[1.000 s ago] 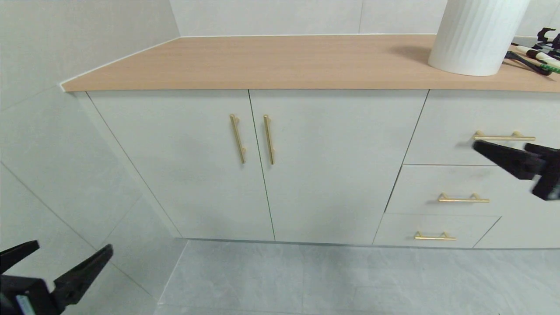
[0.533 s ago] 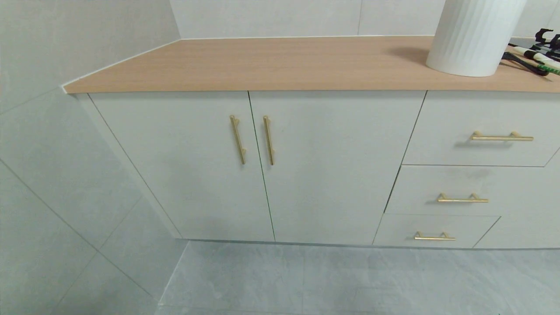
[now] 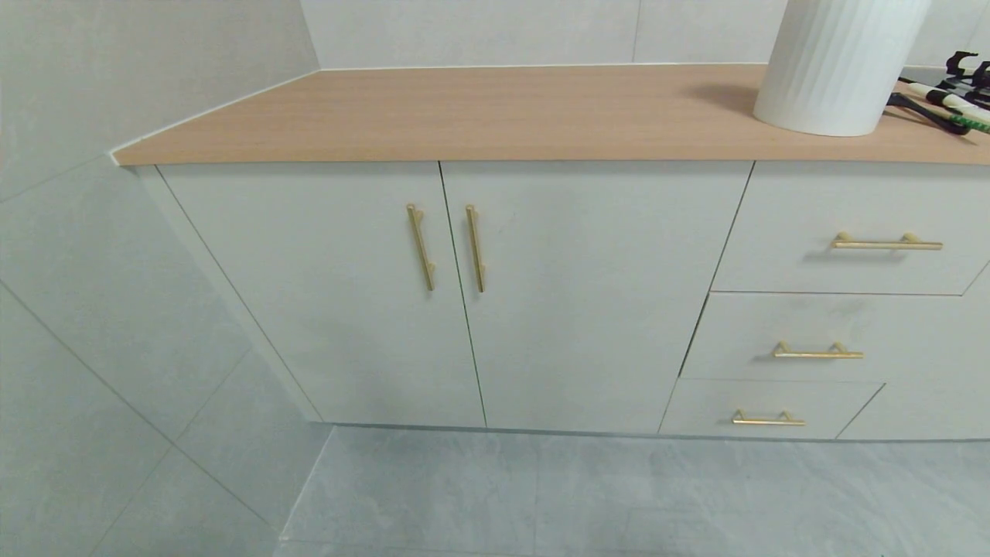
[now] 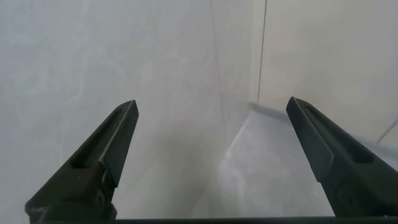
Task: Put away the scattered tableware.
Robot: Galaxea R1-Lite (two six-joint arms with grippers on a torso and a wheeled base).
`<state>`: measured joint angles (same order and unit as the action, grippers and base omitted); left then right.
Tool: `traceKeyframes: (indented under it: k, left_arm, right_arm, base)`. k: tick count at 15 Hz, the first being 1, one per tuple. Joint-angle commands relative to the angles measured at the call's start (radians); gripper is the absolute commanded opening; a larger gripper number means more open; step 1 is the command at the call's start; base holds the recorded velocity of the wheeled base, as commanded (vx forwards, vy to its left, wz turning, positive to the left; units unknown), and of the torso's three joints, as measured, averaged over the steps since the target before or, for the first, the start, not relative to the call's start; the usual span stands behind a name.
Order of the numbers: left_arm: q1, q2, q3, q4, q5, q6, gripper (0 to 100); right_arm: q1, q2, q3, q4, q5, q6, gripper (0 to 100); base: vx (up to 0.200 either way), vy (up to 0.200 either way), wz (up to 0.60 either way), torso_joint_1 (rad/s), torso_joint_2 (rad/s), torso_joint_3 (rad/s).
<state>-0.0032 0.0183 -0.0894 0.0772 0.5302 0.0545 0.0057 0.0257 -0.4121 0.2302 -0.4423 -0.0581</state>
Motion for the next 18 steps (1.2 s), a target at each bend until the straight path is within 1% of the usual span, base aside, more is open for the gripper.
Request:
traceKeyframes:
  k: [1,2,3,4,5,6,7,11,13,14,15,18]
  left_arm:
    - [0.006,-0.018,0.051,-0.034,-0.128,0.005,100]
    - [0.005,-0.018,0.053,-0.045,-0.216,0.002,100]
    - [0.005,-0.018,0.06,-0.056,-0.286,0.001,100]
    - [0.005,-0.018,0.068,-0.071,-0.338,-0.002,100]
    - [0.005,-0.018,0.086,-0.111,-0.432,-0.007,100]
    - [0.005,-0.017,0.089,-0.088,-0.51,-0.028,100]
    - [0.005,-0.017,0.086,-0.07,-0.53,-0.045,100]
    - [0.005,-0.017,0.088,-0.077,-0.529,-0.054,100]
    - [0.005,-0.018,0.088,-0.077,-0.529,-0.053,100]
    - [0.005,-0.017,0.088,-0.077,-0.529,-0.053,100]
    - [0.005,-0.017,0.088,-0.077,-0.529,-0.053,100]
    - [0.005,-0.017,0.088,-0.077,-0.529,-0.045,100]
  right_arm:
    - [-0.01,-0.024,0.156,-0.032,0.037,0.004,100]
    - [-0.01,-0.026,0.231,-0.075,0.042,-0.002,100]
    - [-0.01,-0.026,0.294,-0.147,0.044,-0.006,100]
    - [-0.01,-0.024,0.345,-0.213,0.054,-0.008,100]
    - [-0.01,-0.026,0.412,-0.298,0.103,-0.016,100]
    - [-0.01,-0.024,0.412,-0.287,0.142,-0.011,100]
    - [-0.01,-0.024,0.412,-0.285,0.16,-0.011,100]
    - [-0.007,-0.024,0.412,-0.287,0.248,-0.012,100]
    - [-0.007,-0.024,0.412,-0.282,0.343,0.0,100]
    - [-0.007,-0.024,0.412,-0.27,0.364,0.049,100]
    - [-0.007,-0.021,0.412,-0.218,0.384,0.052,100]
    - [-0.007,-0.024,0.412,-0.232,0.402,0.052,100]
  base:
    - [0.0,0.0,0.0,0.0,0.0,0.0]
    - [0.0,0.0,0.0,0.0,0.0,0.0]
    - [0.0,0.0,0.0,0.0,0.0,0.0]
    - [0.0,0.0,0.0,0.0,0.0,0.0]
    - [0.0,0.0,0.0,0.0,0.0,0.0]
    - [0.0,0.0,0.0,0.0,0.0,0.0]
    - [0.0,0.0,0.0,0.0,0.0,0.0]
    - [0.0,0.0,0.0,0.0,0.0,0.0]
    - [0.0,0.0,0.0,0.0,0.0,0.0]
    - [0.0,0.0,0.0,0.0,0.0,0.0]
    - [0.0,0.0,0.0,0.0,0.0,0.0]
    - [0.0,0.0,0.0,0.0,0.0,0.0]
